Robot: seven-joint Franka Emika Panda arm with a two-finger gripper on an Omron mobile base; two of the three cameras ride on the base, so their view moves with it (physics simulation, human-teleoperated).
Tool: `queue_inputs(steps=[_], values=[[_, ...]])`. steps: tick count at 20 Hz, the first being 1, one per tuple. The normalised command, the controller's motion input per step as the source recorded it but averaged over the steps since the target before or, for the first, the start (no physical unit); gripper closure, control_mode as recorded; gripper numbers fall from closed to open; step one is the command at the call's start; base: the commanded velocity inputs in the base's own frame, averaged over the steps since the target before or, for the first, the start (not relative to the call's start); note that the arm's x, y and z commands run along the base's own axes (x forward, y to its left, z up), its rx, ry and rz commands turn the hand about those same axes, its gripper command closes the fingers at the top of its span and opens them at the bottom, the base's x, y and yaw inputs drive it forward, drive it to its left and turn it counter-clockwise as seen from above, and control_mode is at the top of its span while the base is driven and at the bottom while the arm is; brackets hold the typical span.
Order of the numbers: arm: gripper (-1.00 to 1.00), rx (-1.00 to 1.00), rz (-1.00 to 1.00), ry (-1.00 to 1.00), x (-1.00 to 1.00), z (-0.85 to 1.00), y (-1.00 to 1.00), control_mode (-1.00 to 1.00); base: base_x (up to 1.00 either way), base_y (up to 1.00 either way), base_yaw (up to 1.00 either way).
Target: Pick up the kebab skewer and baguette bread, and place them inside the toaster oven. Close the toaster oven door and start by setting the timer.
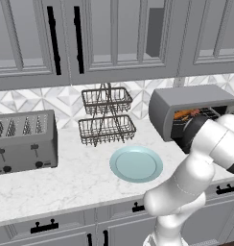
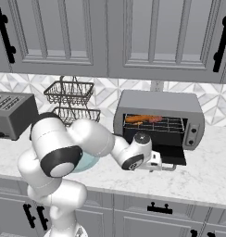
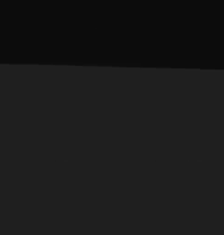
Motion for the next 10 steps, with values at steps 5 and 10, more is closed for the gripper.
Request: queue_inputs(steps=[5,10], values=[[-1.00,0.00,-0.03,-0.16,0.56,0.27,0.12,-1.00,0.00,0.00,0.00],[-1.00,0.00,-0.04,-0.13,0.49,0.43,0.09,-1.00,0.00,0.00,0.00]])
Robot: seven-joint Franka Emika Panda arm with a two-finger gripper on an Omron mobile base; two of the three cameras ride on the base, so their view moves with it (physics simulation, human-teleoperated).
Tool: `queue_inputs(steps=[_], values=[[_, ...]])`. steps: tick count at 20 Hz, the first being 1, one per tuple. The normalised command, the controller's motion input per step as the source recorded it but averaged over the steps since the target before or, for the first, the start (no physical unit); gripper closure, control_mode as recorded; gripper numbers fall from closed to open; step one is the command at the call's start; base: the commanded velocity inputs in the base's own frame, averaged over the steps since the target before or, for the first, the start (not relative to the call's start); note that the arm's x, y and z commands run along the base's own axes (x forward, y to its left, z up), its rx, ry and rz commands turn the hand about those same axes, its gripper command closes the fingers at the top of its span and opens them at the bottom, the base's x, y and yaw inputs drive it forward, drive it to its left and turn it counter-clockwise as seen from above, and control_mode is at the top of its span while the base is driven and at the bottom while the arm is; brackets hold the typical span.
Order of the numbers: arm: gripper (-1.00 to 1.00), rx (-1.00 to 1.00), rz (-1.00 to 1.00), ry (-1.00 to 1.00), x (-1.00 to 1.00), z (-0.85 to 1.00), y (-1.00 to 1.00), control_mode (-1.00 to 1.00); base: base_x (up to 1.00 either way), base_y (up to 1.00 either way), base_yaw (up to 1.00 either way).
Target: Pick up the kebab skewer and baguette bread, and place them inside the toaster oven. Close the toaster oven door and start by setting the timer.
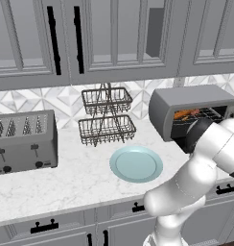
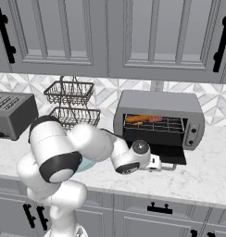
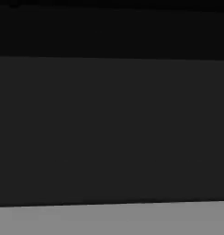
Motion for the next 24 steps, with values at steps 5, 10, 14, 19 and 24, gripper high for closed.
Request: queue_inputs(steps=[5,10,14,19,24], values=[[-1.00,0.00,-0.04,-0.10,0.43,0.63,0.01,-1.00,0.00,0.00,0.00],[-1.00,0.00,-0.04,-0.11,0.38,0.81,0.00,-1.00,0.00,0.00,0.00],[-1.00,0.00,-0.04,-0.07,0.37,0.93,0.00,-1.00,0.00,0.00,0.00],[-1.00,0.00,-0.04,-0.01,0.36,0.90,0.00,-1.00,0.00,0.00,0.00],[-1.00,0.00,-0.02,0.00,0.30,0.54,0.00,-1.00,0.00,0.00,0.00]])
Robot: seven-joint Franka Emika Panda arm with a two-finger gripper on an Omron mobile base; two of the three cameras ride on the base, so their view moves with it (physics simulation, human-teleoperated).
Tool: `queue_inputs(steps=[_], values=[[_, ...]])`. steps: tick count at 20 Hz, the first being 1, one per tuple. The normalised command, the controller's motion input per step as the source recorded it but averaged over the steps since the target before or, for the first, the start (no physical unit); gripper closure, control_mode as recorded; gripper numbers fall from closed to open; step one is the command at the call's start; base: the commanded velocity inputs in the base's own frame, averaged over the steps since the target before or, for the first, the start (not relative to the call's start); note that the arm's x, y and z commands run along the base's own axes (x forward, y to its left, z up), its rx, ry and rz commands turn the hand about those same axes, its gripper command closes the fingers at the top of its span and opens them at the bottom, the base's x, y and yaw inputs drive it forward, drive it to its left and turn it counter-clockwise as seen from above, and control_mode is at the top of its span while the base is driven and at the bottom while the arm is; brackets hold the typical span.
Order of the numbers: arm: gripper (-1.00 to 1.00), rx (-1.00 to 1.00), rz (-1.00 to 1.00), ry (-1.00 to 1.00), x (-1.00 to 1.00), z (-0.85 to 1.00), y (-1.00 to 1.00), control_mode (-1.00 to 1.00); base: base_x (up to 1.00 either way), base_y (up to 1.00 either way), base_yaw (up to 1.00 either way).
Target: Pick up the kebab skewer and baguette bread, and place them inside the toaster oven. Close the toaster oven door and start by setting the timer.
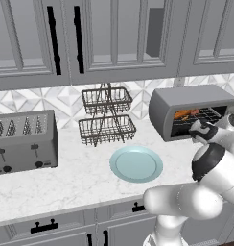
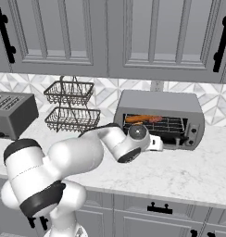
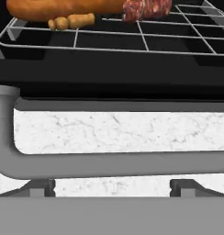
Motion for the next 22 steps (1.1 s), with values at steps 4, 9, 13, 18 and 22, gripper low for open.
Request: queue_inputs(steps=[4,9,13,18,22], values=[[-1.00,0.00,-0.02,0.00,0.49,0.17,0.00,-1.00,0.00,0.00,0.00],[-1.00,0.00,-0.04,0.00,0.59,0.03,0.00,-1.00,0.00,0.00,0.00],[-1.00,0.00,-0.05,0.00,0.69,0.01,0.00,-1.00,0.00,0.00,0.00],[-1.00,0.00,-0.03,0.00,0.50,0.09,0.00,-1.00,0.00,0.00,0.00],[-1.00,0.00,-0.02,0.00,0.07,-0.09,0.00,-1.00,0.00,0.00,0.00]])
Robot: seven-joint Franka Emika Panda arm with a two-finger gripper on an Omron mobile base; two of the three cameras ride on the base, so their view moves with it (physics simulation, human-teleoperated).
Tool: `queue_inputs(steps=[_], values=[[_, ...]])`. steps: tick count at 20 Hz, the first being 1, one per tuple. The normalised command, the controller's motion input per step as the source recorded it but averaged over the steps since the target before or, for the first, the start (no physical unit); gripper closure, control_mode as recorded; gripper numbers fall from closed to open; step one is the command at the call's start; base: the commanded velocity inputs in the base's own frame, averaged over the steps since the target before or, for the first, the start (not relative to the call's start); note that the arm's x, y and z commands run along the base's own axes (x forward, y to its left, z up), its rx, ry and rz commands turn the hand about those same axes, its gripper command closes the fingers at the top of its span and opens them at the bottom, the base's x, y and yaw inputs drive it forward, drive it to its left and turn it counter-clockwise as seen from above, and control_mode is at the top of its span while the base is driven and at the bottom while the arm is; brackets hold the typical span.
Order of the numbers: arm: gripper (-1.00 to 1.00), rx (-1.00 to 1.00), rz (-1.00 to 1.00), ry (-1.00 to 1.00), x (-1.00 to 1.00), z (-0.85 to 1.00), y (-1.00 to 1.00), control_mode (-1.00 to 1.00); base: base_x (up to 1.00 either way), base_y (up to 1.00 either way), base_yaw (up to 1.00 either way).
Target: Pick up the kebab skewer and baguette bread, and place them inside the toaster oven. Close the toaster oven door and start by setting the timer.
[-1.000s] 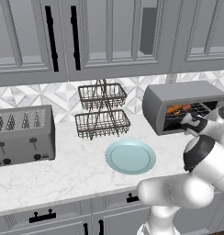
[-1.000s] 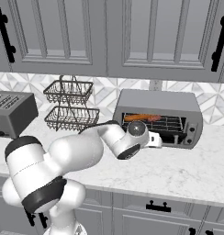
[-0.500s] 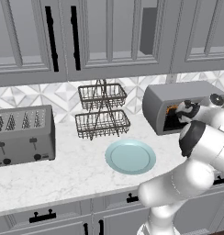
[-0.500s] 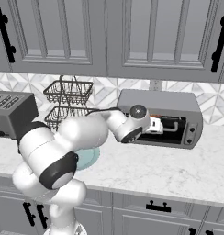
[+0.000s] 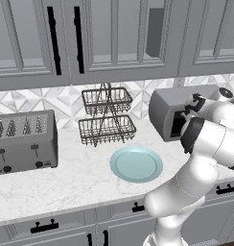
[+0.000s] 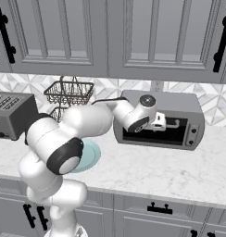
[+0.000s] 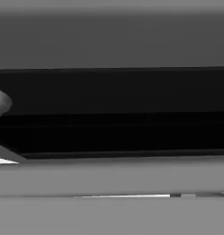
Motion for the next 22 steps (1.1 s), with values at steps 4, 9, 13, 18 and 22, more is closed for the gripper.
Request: queue_inputs(steps=[4,9,13,18,22], values=[[-1.00,0.00,-0.03,0.00,0.16,-0.10,0.00,-1.00,0.00,0.00,0.00],[-1.00,0.00,-0.02,-0.08,0.00,0.00,0.00,-1.00,0.00,0.00,0.00],[-1.00,0.00,-0.01,-0.08,-0.06,0.00,-0.03,-1.00,0.00,0.00,0.00],[-1.00,0.00,0.00,-0.06,-0.38,0.00,-0.24,-1.00,0.00,0.00,0.00],[-1.00,0.00,0.00,-0.02,-0.45,0.00,-0.33,-1.00,0.00,0.00,0.00]])
